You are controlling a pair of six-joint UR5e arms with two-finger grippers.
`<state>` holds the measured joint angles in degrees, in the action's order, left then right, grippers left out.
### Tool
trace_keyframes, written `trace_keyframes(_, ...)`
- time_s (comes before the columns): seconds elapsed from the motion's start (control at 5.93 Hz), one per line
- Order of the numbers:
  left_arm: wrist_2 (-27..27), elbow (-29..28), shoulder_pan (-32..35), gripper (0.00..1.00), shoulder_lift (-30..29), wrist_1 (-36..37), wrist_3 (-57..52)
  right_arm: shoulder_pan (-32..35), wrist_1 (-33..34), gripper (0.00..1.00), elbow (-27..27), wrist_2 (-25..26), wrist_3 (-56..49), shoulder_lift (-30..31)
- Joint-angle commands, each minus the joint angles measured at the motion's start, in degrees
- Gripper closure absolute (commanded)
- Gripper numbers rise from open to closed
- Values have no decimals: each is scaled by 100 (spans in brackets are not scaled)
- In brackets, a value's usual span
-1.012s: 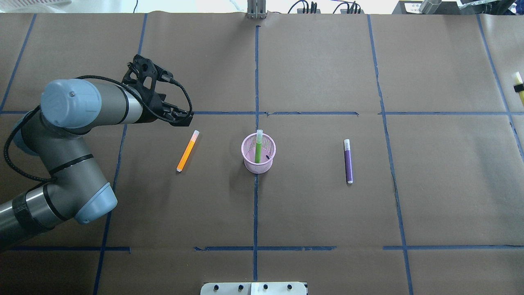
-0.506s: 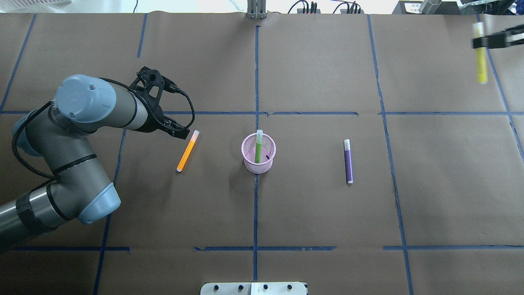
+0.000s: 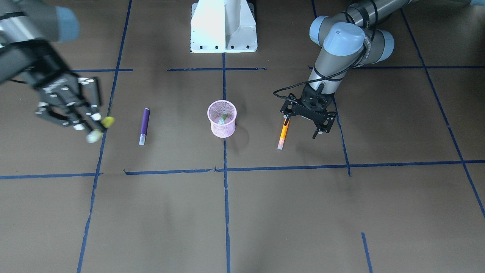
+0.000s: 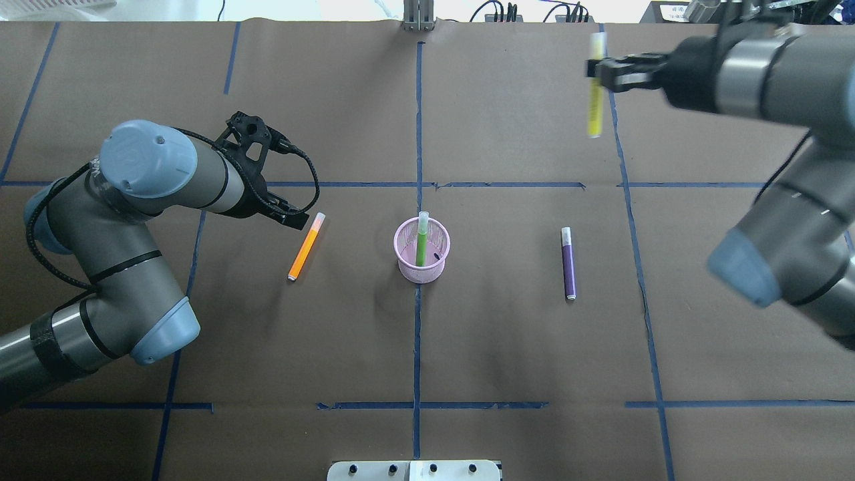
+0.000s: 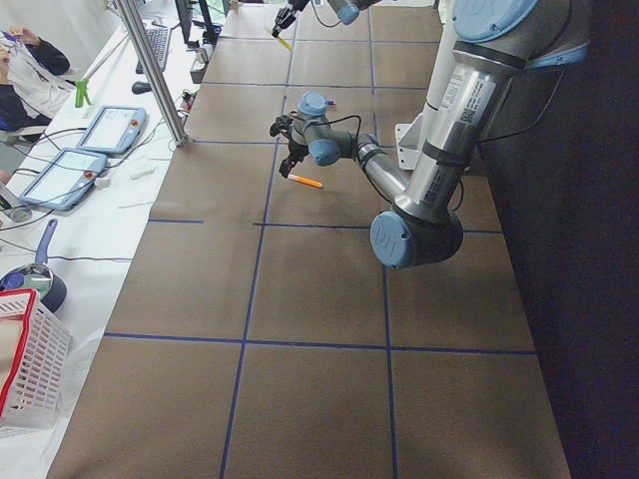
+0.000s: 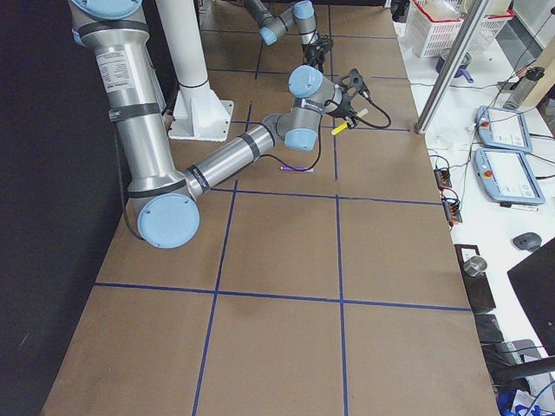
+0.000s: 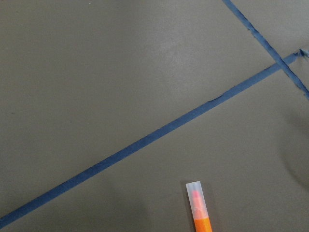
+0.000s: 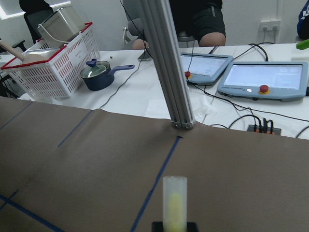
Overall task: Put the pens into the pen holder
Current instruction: 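Carry the yellow highlighter toward the cup with the right gripper while the left hovers, then lower the yellow highlighter into the pen cup and open the right gripper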
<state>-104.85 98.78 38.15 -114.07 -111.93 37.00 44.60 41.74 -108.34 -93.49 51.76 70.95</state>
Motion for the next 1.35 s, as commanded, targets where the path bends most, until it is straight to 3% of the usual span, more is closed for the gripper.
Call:
trace_keyframes(0.0, -45, -51, 0, 0, -1, -22, 9, -1318, -35, 100, 137, 1549, 19, -518)
trace_keyframes(0.17, -45, -51, 0, 0, -1, -31, 18, -1775, 0, 100, 521, 2267, 19, -930)
trace_keyframes(0.34, -45, -51, 0, 0, -1, -39, 26, -1997, 1, 100, 908, 2674, 1, -1108)
trace_keyframes(1.18, -36, -112, -18, 0, 17, -57, 35, -2491, 18, 100, 1157, 2687, -69, -1101)
